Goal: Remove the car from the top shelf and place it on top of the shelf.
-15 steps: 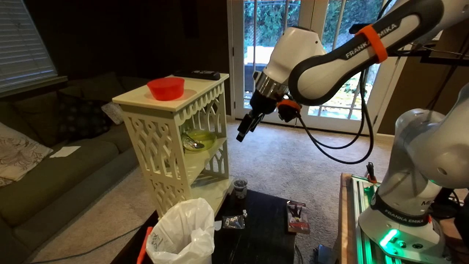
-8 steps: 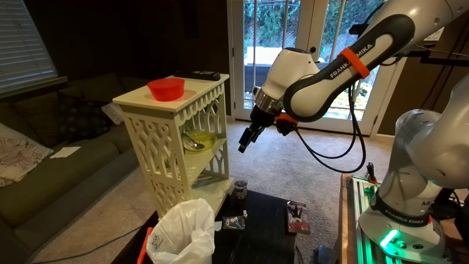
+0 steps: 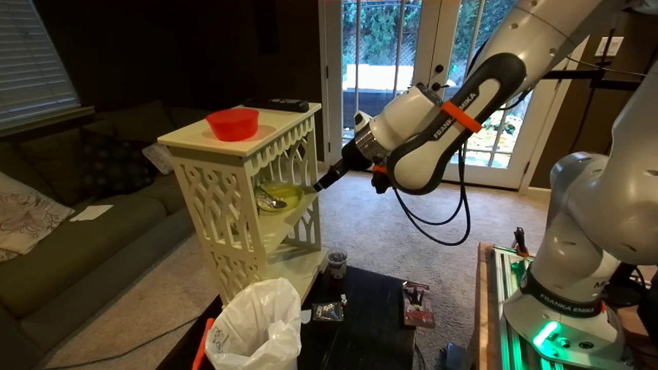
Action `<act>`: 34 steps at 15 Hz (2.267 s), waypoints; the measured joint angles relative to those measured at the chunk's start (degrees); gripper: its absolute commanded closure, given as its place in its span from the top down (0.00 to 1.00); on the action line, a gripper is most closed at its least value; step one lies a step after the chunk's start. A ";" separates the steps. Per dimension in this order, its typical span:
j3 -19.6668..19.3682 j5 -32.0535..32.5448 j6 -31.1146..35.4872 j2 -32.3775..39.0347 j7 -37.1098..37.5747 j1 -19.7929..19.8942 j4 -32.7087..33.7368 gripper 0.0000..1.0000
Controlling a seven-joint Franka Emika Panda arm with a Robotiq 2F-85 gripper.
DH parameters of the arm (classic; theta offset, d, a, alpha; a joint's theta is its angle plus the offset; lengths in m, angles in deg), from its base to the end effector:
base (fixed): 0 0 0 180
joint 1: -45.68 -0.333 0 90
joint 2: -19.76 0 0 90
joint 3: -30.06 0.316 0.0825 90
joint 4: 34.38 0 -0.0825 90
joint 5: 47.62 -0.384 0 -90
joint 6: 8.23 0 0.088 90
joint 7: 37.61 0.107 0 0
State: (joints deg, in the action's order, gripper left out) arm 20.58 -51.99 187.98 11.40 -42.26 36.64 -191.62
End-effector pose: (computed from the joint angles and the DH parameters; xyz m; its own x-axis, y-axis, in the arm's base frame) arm 0.4428 -0.0121 0.3625 0.6798 -0.0137 0.7332 -0.0162 -0.9999 -0.0037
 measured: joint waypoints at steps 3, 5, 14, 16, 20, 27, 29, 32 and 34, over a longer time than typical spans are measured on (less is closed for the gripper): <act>-3.05 5.81 12.98 9.67 3.04 -2.95 0.03 1.00; -3.28 7.84 21.82 17.09 4.29 -2.34 0.15 1.00; 2.80 7.83 29.87 23.36 3.82 4.38 1.75 1.00; 4.12 7.91 35.86 27.10 3.77 6.00 4.09 1.00; 5.22 8.63 46.15 38.14 2.41 7.81 12.45 1.00; 5.36 12.86 45.22 51.72 0.79 8.93 33.80 1.00; 5.36 13.36 45.26 55.63 0.79 9.68 37.27 1.00; 5.38 14.39 45.27 59.89 0.79 10.50 41.38 1.00; 5.57 15.81 45.28 61.12 0.84 10.55 41.74 1.00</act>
State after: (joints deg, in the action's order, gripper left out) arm 26.15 -36.18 233.25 72.52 -41.42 47.20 -149.88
